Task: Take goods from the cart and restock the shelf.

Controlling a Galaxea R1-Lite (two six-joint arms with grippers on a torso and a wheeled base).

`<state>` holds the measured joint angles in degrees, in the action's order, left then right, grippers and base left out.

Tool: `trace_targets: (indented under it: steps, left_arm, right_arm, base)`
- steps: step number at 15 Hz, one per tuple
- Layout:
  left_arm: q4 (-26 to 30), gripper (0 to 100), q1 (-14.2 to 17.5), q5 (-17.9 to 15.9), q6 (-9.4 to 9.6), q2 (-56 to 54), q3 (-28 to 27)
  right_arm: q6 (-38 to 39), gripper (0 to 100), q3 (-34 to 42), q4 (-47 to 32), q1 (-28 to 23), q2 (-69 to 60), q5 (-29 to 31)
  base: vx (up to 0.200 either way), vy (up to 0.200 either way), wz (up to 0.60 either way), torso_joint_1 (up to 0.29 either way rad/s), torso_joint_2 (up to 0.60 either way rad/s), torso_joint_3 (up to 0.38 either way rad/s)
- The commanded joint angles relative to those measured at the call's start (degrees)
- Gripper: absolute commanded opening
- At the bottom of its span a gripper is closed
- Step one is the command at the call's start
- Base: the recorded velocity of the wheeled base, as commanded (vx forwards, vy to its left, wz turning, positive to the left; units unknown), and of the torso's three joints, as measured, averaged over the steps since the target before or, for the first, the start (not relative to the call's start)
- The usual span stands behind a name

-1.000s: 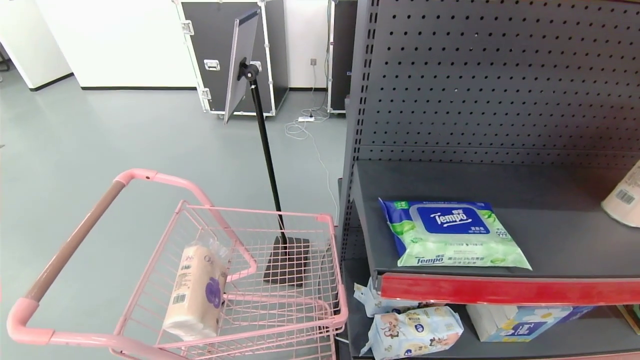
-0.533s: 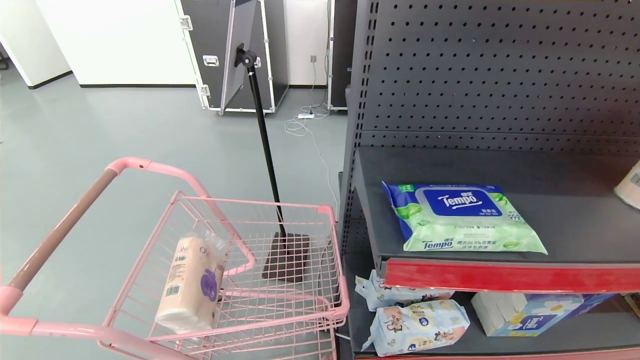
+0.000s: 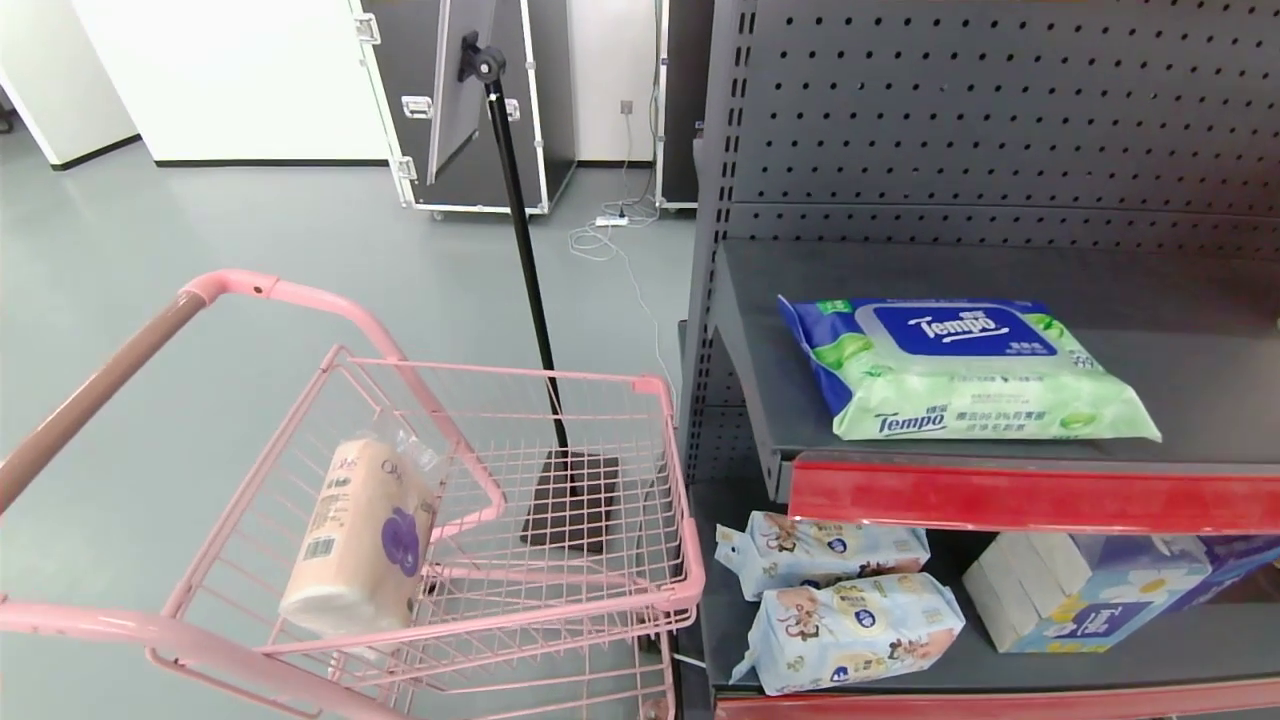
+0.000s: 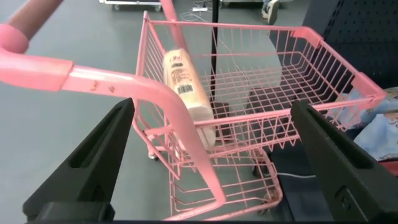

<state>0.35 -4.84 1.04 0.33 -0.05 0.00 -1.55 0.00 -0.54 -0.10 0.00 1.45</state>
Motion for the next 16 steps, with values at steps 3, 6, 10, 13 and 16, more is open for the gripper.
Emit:
trace_targets:
  steps: [3,6,10,13,16]
  left_arm:
    - [0.0,100,0.0,0.0,0.02,0.0,0.0]
    - [-0.1,100,0.0,0.0,0.11,0.0,0.0]
    - [0.0,100,0.0,0.0,0.20,0.0,-0.1]
    - [-0.2,100,0.0,-1.2,0.11,0.0,-1.4]
    - [0.8,100,-1.5,-4.6,-9.21,21.7,-27.6]
  right_arm:
    - [-0.1,100,0.0,0.0,0.0,0.0,0.0]
    - [0.0,100,0.0,0.0,0.0,0.0,0.0]
    - [-0.1,100,0.0,0.0,0.0,0.0,0.0]
    - [-0.1,100,0.0,0.0,0.0,0.0,0.0]
    - [-0.2,100,0.0,0.0,0.0,0.0,0.0]
  base:
    - [0.000,0.000,0.00,-0.152,0.53,0.375]
    - [0.000,0.000,0.00,-0.097,0.38,0.281]
    - [0.000,0.000,0.00,-0.013,0.05,0.039]
    - [0.000,0.000,0.00,0.000,0.00,0.000]
    - [0.000,0.000,0.00,0.000,0.00,0.000]
